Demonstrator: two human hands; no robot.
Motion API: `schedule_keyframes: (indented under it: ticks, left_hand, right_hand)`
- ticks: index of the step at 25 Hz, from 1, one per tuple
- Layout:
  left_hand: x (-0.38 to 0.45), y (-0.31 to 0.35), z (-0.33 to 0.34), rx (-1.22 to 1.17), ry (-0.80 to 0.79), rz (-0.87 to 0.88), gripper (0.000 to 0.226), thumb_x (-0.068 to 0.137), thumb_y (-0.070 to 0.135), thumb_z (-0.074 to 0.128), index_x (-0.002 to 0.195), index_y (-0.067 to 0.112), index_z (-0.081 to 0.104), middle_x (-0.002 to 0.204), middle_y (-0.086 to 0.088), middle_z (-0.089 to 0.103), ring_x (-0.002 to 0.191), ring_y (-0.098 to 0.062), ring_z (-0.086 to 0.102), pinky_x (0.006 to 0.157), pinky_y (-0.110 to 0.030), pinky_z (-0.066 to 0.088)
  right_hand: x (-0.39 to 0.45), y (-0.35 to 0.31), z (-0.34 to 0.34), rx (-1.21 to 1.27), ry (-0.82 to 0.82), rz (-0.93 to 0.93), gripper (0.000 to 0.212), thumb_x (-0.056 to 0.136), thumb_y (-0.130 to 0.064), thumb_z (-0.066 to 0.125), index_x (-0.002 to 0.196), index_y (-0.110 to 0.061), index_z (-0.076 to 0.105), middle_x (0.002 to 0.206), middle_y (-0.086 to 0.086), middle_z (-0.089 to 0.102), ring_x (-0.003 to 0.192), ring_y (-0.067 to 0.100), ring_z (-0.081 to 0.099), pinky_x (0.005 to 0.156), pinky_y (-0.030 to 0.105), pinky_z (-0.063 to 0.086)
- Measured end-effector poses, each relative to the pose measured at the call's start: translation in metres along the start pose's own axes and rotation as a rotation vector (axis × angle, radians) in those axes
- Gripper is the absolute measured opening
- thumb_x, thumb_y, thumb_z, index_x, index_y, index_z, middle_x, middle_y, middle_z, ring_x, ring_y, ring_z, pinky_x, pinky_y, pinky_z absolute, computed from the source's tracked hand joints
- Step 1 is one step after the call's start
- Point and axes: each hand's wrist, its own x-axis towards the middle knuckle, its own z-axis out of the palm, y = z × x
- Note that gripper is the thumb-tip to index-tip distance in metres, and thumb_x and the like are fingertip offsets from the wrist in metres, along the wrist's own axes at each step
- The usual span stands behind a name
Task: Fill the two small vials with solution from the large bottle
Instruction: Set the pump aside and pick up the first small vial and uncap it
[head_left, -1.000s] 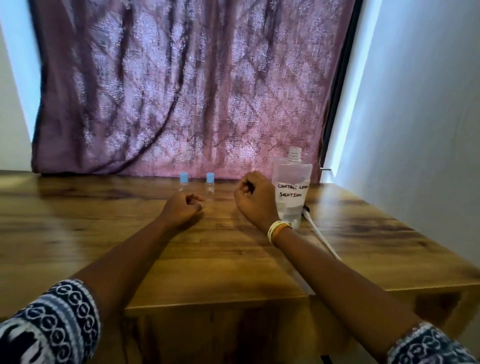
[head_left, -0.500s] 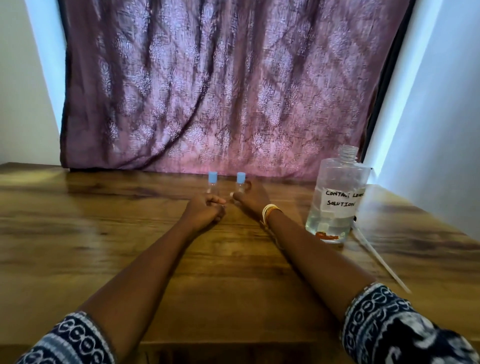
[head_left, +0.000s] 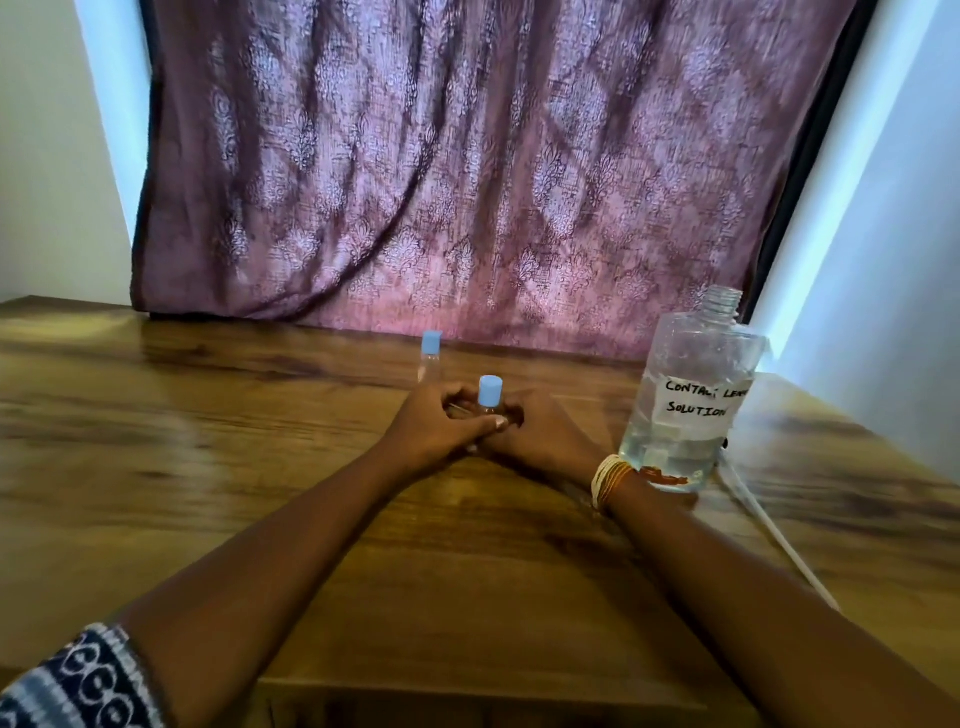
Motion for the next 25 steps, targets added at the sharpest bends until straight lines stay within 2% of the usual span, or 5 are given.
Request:
schedule_keyframes:
  ticks: [3,7,15,19,25]
  left_hand:
    - [-0.005,-0.001,0.002,0.04,0.06,-0.016,0.031,0.072,0.025,0.083,0.097,0.009,0.072,0.092,-0.007,0.076,0.087,-0.021,0.072,0.076,-0.034,0.06]
    - [-0.01,0.004,0.006,0.027,0.024,-0.025,0.033,0.07,0.017,0.084,0.098,0.004,0.071,0.091,-0.013,0.076,0.086,-0.027,0.073,0.078,-0.041,0.061]
    - [-0.008,0.006,0.008,0.096,-0.016,0.001,0.02,0.073,0.015,0.081,0.092,0.015,0.075,0.08,0.001,0.077,0.071,-0.009,0.072,0.065,-0.029,0.056]
    - [-0.007,0.008,0.005,0.087,-0.11,0.009,0.014,0.079,0.006,0.073,0.092,0.012,0.075,0.076,0.0,0.076,0.058,-0.006,0.066,0.052,-0.019,0.048]
    - [-0.01,0.008,0.004,0.035,-0.095,0.015,0.02,0.073,0.007,0.079,0.093,0.006,0.076,0.087,-0.005,0.078,0.081,-0.019,0.074,0.073,-0.03,0.058]
  right_hand:
    - [0.002,-0.006,-0.022,-0.16,-0.131,-0.002,0.004,0.081,-0.015,0.07,0.08,-0.018,0.072,0.085,0.01,0.073,0.073,0.019,0.065,0.07,0.036,0.052]
    - [0.003,-0.008,-0.033,0.002,0.176,-0.072,0.02,0.086,-0.019,0.067,0.103,-0.011,0.07,0.075,0.008,0.067,0.064,0.012,0.06,0.064,0.028,0.051]
    - [0.002,-0.014,-0.016,0.03,0.269,-0.141,0.023,0.075,-0.03,0.081,0.085,-0.01,0.076,0.071,0.001,0.072,0.056,0.0,0.057,0.055,0.013,0.046]
    - [0.0,-0.017,-0.021,0.091,0.19,-0.227,0.017,0.081,-0.011,0.076,0.097,-0.004,0.076,0.094,0.01,0.076,0.081,0.015,0.071,0.074,0.023,0.057]
    - [0.0,-0.014,-0.031,0.274,-0.019,-0.196,0.037,0.083,0.007,0.065,0.119,-0.002,0.064,0.111,0.012,0.071,0.099,0.014,0.069,0.084,0.02,0.056]
